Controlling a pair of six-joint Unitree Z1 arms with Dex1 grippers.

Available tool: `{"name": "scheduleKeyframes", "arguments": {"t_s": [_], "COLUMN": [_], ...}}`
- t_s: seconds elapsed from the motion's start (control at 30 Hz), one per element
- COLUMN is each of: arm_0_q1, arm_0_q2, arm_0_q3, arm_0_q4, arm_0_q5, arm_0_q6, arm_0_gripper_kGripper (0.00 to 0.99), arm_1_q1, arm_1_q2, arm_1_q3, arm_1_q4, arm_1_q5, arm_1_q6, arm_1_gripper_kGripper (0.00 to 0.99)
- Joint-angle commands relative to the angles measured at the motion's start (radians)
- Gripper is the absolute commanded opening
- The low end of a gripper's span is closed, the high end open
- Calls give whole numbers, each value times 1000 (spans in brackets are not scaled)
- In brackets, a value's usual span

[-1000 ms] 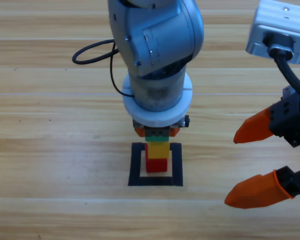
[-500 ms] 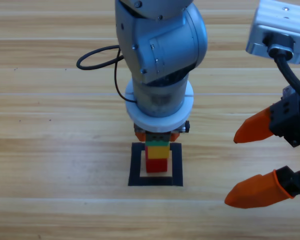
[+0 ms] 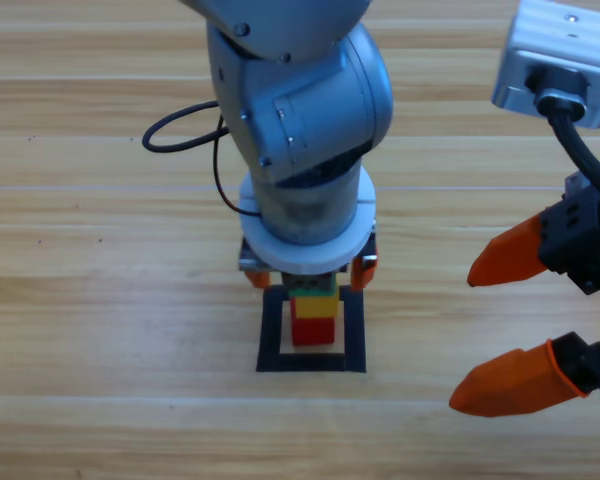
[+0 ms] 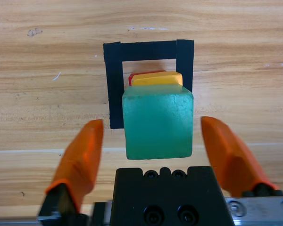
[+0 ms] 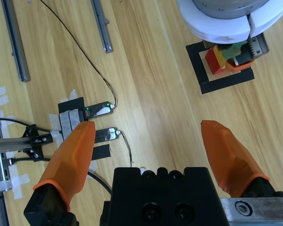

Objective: Stack the blocks in the rectangular block: red at the bottom, yellow in the middle, green on top

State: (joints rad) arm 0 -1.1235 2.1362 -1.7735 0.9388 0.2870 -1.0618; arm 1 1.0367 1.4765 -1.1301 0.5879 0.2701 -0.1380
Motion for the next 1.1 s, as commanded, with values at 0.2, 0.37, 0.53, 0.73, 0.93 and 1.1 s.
{"name": "scheduleKeyframes", "arguments": {"t_s": [0.2,0.37,0.53,0.73,0.93,1.1], "arm_0_q1": [-19,-24,-56,-222,-268,-268], "arm_0_q2": [-9,-76,-317,-625,-803,-943], "arm_0_q3": [-198,-426,-127,286,651,776], "arm_0_q4": [169,370,365,206,-94,-167], "arm_0_q5": [29,103,182,301,282,282], "arm_0_q6": [34,48,-33,5,247,307], "arm_0_gripper_kGripper": [990,990,990,990,990,990], "arm_1_q1": [-6,-6,-6,-6,-6,-6], "arm_1_q2": [-15,-12,4,5,7,8], "arm_1_q3": [27,27,21,19,19,19], "arm_1_q4": [15,13,10,9,9,9], "arm_1_q5": [-15,-40,-52,-66,-83,-92], "arm_1_q6": [0,0,1,3,5,6], "arm_1_gripper_kGripper": [990,990,990,990,990,990]}}
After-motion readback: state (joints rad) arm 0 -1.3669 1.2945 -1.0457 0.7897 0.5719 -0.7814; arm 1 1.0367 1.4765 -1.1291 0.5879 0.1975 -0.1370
